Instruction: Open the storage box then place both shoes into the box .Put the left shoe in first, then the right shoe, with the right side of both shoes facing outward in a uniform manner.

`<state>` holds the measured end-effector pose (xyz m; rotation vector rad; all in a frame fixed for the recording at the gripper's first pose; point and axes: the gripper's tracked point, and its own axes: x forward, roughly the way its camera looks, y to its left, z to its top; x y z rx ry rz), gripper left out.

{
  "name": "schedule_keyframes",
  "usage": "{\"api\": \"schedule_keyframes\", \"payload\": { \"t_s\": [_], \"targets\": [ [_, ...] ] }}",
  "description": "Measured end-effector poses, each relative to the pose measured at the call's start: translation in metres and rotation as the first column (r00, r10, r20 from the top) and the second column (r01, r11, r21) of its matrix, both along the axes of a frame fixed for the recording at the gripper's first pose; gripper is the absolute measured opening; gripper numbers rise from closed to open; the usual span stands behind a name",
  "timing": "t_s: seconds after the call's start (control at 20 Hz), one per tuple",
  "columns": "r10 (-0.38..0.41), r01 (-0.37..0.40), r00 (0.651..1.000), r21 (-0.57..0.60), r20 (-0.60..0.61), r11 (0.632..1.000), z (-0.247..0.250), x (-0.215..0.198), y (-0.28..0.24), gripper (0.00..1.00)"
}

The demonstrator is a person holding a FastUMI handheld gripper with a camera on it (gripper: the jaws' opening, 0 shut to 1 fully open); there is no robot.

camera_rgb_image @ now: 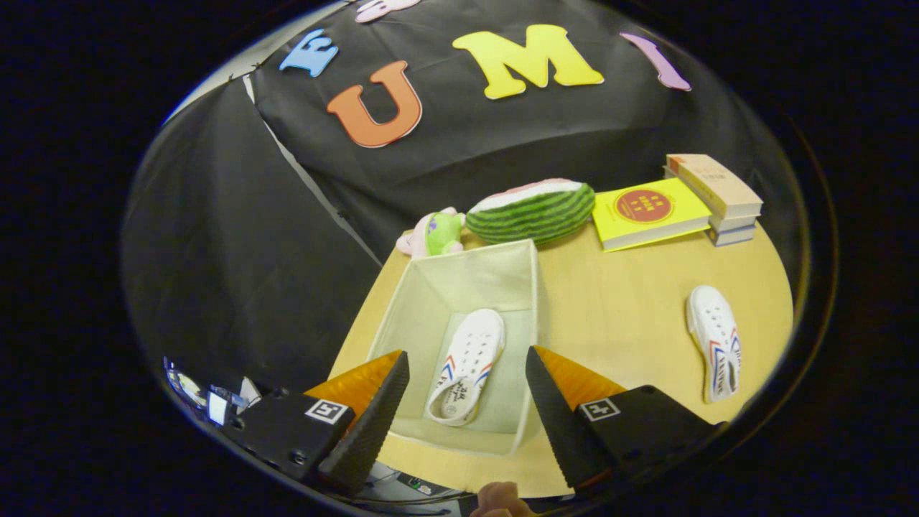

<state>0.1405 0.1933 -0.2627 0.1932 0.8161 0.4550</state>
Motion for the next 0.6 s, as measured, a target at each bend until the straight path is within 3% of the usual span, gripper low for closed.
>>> {"api": "schedule_keyframes", "payload": {
  "t_s": [0.3,0.6],
  "targets": [
    [-0.06,0.058,0.998,-0.075,-0.024,0.996,-0.005,0.012,-0.112,1.0],
    [-0.182,0.162,0.978,-0.181,-0.101,0.97,-0.056,0.024,-0.224,1.0]
  ]
}}
